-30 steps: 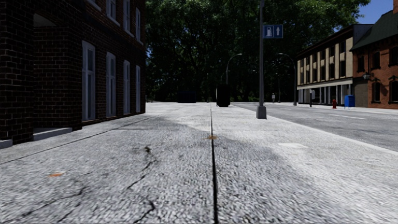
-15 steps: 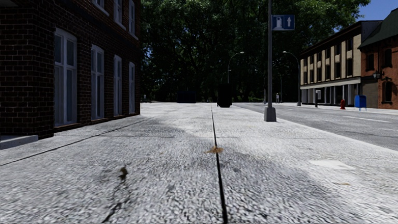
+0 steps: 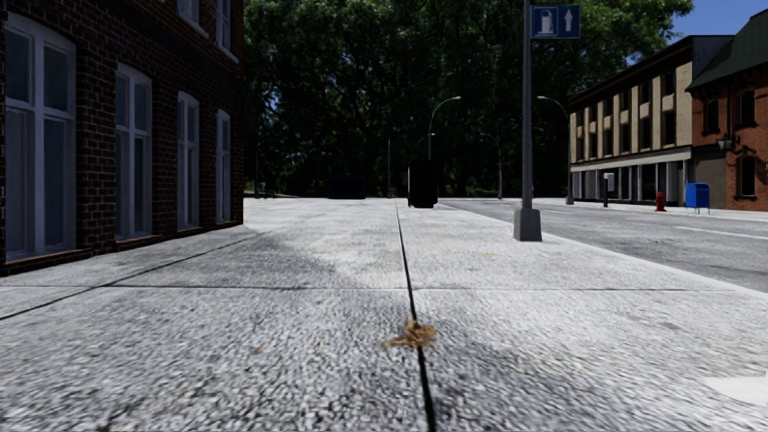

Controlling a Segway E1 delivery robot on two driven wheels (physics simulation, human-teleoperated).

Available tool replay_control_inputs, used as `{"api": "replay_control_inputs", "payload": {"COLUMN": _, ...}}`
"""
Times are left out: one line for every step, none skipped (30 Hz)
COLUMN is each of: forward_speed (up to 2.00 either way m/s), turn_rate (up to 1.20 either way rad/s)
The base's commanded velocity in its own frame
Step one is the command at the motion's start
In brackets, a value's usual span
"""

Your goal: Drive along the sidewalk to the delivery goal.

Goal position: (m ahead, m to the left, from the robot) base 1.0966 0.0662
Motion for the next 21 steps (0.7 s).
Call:
{"api": "replay_control_inputs", "payload": {"forward_speed": 2.0, "turn_rate": 0.0}}
{"api": "replay_control_inputs", "payload": {"forward_speed": 2.0, "turn_rate": 0.0}}
{"api": "replay_control_inputs", "payload": {"forward_speed": 2.0, "turn_rate": 0.0}}
{"api": "replay_control_inputs", "payload": {"forward_speed": 2.0, "turn_rate": 0.0}}
{"api": "replay_control_inputs", "payload": {"forward_speed": 2.0, "turn_rate": 0.0}}
{"api": "replay_control_inputs", "payload": {"forward_speed": 2.0, "turn_rate": 0.0}}
{"api": "replay_control_inputs", "payload": {"forward_speed": 2.0, "turn_rate": 0.0}}
{"api": "replay_control_inputs", "payload": {"forward_speed": 2.0, "turn_rate": 0.0}}
{"api": "replay_control_inputs", "payload": {"forward_speed": 2.0, "turn_rate": 0.0}}
{"api": "replay_control_inputs", "payload": {"forward_speed": 2.0, "turn_rate": 0.0}}
{"api": "replay_control_inputs", "payload": {"forward_speed": 1.72, "turn_rate": 0.0}}
{"api": "replay_control_inputs", "payload": {"forward_speed": 0.5, "turn_rate": 0.0}}
{"api": "replay_control_inputs", "payload": {"forward_speed": 0.0, "turn_rate": 0.0}}
{"api": "replay_control_inputs", "payload": {"forward_speed": 0.0, "turn_rate": 0.0}}
{"api": "replay_control_inputs", "payload": {"forward_speed": 0.0, "turn_rate": 0.0}}
{"api": "replay_control_inputs", "payload": {"forward_speed": 0.0, "turn_rate": 0.0}}
{"api": "replay_control_inputs", "payload": {"forward_speed": 0.0, "turn_rate": 0.0}}
{"api": "replay_control_inputs", "payload": {"forward_speed": 0.0, "turn_rate": 0.0}}
{"api": "replay_control_inputs", "payload": {"forward_speed": 0.0, "turn_rate": 0.0}}
{"api": "replay_control_inputs", "payload": {"forward_speed": 0.0, "turn_rate": 0.0}}
{"api": "replay_control_inputs", "payload": {"forward_speed": 0.0, "turn_rate": 0.0}}
